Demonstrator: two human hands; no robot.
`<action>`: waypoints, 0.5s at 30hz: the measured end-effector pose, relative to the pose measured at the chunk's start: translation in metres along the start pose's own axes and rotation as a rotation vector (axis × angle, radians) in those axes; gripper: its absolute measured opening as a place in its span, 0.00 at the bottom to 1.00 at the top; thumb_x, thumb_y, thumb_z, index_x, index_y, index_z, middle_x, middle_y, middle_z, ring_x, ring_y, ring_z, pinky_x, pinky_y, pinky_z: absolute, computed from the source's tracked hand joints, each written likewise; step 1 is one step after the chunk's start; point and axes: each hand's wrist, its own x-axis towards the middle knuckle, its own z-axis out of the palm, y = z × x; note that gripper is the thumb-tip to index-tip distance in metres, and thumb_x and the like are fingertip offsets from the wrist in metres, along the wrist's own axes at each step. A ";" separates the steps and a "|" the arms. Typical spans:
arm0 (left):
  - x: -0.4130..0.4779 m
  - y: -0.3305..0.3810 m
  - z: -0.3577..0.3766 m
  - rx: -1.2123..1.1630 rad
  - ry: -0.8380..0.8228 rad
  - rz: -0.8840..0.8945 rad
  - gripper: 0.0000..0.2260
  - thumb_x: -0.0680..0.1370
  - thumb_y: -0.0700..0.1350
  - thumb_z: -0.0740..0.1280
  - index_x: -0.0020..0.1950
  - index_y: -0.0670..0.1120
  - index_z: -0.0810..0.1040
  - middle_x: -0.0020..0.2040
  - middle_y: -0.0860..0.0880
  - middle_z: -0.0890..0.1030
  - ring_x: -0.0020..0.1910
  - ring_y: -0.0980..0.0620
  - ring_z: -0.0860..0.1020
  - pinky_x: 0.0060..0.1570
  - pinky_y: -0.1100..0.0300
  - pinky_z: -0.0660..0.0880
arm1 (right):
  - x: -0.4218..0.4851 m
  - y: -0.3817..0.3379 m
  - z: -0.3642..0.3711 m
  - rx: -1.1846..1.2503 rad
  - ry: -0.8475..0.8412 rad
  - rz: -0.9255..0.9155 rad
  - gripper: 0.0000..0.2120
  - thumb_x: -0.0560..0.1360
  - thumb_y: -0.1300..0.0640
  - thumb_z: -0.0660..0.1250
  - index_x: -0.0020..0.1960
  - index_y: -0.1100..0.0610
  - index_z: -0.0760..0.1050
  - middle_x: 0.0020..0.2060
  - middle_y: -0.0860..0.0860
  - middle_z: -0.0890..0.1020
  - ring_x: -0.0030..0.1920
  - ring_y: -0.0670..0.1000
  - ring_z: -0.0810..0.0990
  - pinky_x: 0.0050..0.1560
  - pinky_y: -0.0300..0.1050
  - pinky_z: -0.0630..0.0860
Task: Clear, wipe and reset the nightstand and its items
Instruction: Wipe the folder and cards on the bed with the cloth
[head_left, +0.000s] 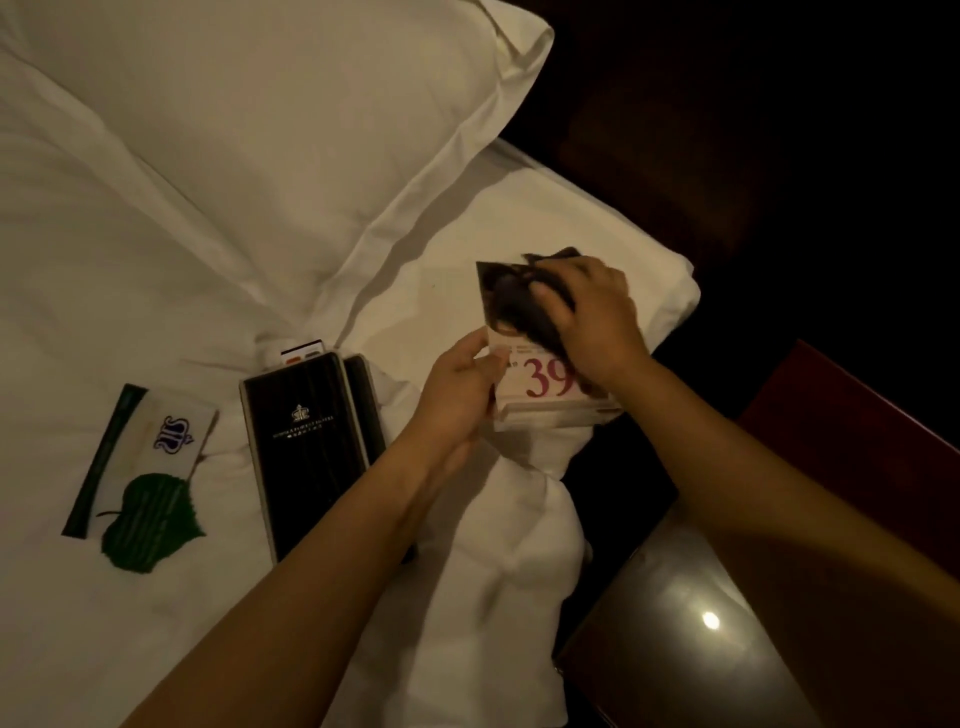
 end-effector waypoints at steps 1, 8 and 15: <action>-0.004 0.000 -0.003 0.009 -0.029 0.009 0.12 0.80 0.38 0.57 0.51 0.48 0.78 0.43 0.47 0.83 0.37 0.55 0.84 0.36 0.63 0.79 | 0.005 0.004 -0.004 0.026 0.002 0.052 0.19 0.79 0.48 0.55 0.68 0.52 0.68 0.66 0.57 0.70 0.66 0.59 0.66 0.65 0.50 0.63; -0.010 0.007 -0.016 -0.046 0.052 0.063 0.14 0.79 0.35 0.57 0.62 0.44 0.74 0.46 0.47 0.82 0.40 0.53 0.82 0.38 0.63 0.80 | -0.022 -0.044 0.010 0.066 -0.002 -0.007 0.21 0.79 0.47 0.54 0.71 0.48 0.62 0.72 0.57 0.61 0.70 0.61 0.60 0.70 0.56 0.61; -0.023 0.010 -0.032 0.028 0.029 0.108 0.17 0.78 0.33 0.59 0.59 0.53 0.72 0.49 0.46 0.81 0.46 0.49 0.80 0.45 0.55 0.78 | -0.051 -0.063 0.026 0.052 0.109 -0.069 0.21 0.78 0.45 0.57 0.70 0.46 0.63 0.72 0.53 0.63 0.68 0.57 0.60 0.68 0.55 0.60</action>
